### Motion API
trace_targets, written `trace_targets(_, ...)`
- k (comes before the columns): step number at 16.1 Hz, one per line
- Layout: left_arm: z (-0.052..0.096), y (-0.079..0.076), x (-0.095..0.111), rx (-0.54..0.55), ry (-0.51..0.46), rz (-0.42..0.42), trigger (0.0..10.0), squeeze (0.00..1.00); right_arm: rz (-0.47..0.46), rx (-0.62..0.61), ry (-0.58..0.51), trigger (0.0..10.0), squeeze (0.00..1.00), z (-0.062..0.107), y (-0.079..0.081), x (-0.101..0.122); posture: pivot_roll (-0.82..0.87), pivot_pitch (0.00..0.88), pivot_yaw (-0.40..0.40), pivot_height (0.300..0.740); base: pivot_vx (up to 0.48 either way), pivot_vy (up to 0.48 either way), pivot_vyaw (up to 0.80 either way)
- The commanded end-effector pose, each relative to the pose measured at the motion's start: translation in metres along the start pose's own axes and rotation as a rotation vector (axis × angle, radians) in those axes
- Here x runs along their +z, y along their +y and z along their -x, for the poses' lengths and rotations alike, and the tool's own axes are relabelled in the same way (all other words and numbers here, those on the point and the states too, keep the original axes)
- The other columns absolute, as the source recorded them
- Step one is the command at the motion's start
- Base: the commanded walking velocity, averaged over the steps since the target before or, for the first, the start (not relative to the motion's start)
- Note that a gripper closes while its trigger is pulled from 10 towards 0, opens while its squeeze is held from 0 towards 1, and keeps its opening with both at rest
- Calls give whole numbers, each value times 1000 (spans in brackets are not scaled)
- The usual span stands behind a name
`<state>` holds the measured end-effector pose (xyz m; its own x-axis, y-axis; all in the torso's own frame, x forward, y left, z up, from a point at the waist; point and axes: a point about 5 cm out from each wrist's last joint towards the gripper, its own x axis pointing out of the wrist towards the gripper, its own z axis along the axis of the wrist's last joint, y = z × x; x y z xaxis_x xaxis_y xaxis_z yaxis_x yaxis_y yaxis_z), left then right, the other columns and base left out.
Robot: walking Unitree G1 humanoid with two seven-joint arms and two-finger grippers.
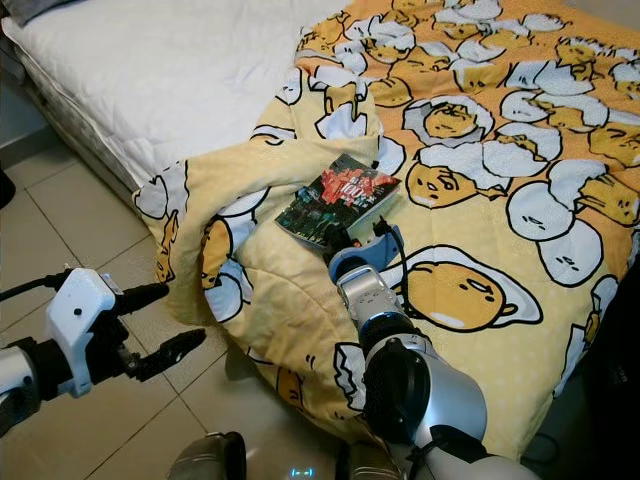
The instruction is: Clean up the room
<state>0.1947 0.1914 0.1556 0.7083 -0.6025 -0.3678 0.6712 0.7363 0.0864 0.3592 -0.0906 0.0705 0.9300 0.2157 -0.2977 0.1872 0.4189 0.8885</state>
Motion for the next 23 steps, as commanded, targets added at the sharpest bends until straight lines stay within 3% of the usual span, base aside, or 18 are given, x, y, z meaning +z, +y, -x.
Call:
trace_targets(1, -3, 0, -5, 9, 7, 2, 10000, 1000, 29, 39, 1, 0, 0, 0, 2, 1, 139, 22, -2, 740, 0, 0, 0)
trace_targets(4, -16, -3, -6, 48, -57, 42, 10000, 1000, 105, 112, 19, 0, 0, 5, -7, 1, 107, 0, -5, 740, 0, 0, 0)
trace_targets(6, -31, -5, -7, 106, -90, 78, 10000, 1000, 108, 154, -95, 0, 0, 12, -15, 25, 54, 0, 19, 740, 0, 0, 0)
trace_targets(8, -37, -3, -7, 135, -102, 82, 10000, 1000, 139, 176, -144, 0, 0, 16, -15, 37, 36, 0, 28, 740, 0, 0, 0)
trace_targets(9, -46, 0, -8, 192, -115, 94, 10000, 1000, 241, 215, -211, 0, 0, 27, -14, 52, 2, 0, 45, 740, 0, 0, 0)
trace_targets(11, -55, 1, -9, 237, -114, 97, 10000, 992, 356, 240, -235, 0, 0, 37, -11, 60, -4, 0, 41, 740, 0, 0, 0)
trace_targets(12, -63, 4, -11, 309, -111, 94, 10000, 925, 494, 175, -260, 3529, 0, 46, -13, 65, -1, 0, 23, 740, 0, 0, 0)
trace_targets(13, -63, 4, -11, 309, -111, 94, 10000, 925, 494, 175, -260, 3529, 0, 46, -13, 65, -1, 0, 23, 740, 0, 0, 0)
trace_targets(14, -69, 6, -12, 386, -107, 103, 10000, 882, 588, 87, -281, 10000, 0, 53, -17, 70, 14, 0, 7, 740, 0, 0, 0)
trace_targets(15, -69, 8, -13, 417, -111, 111, 10000, 765, 646, 110, -283, 10000, 0, 57, -13, 67, 24, 0, -3, 740, 0, 0, 0)
trace_targets(16, -66, 12, -15, 469, -116, 140, 10000, 537, 819, 164, -252, 10000, 0, 65, -3, 54, 29, 0, -12, 740, 0, 0, 0)
trace_targets(17, -63, 17, -17, 509, -117, 137, 10000, 494, 918, 168, -225, 10000, 0, 70, 1, 46, 27, 0, -14, 740, 0, 0, 0)
trace_targets(18, -63, 20, -18, 524, -113, 128, 10000, 369, 953, 151, -213, 10000, 0, 71, 0, 42, 27, 0, -15, 740, 0, 0, -800)
trace_targets(19, -64, 22, -18, 542, -110, 112, 10000, 337, 1001, 107, -193, 10000, 0, 73, -5, 38, 27, 0, -13, 740, 0, 0, -788)
trace_targets(23, -64, 22, -18, 542, -110, 112, 10000, 337, 1001, 107, -193, 10000, 0, 73, -5, 38, 27, 0, -13, 740, 0, 0, -788)
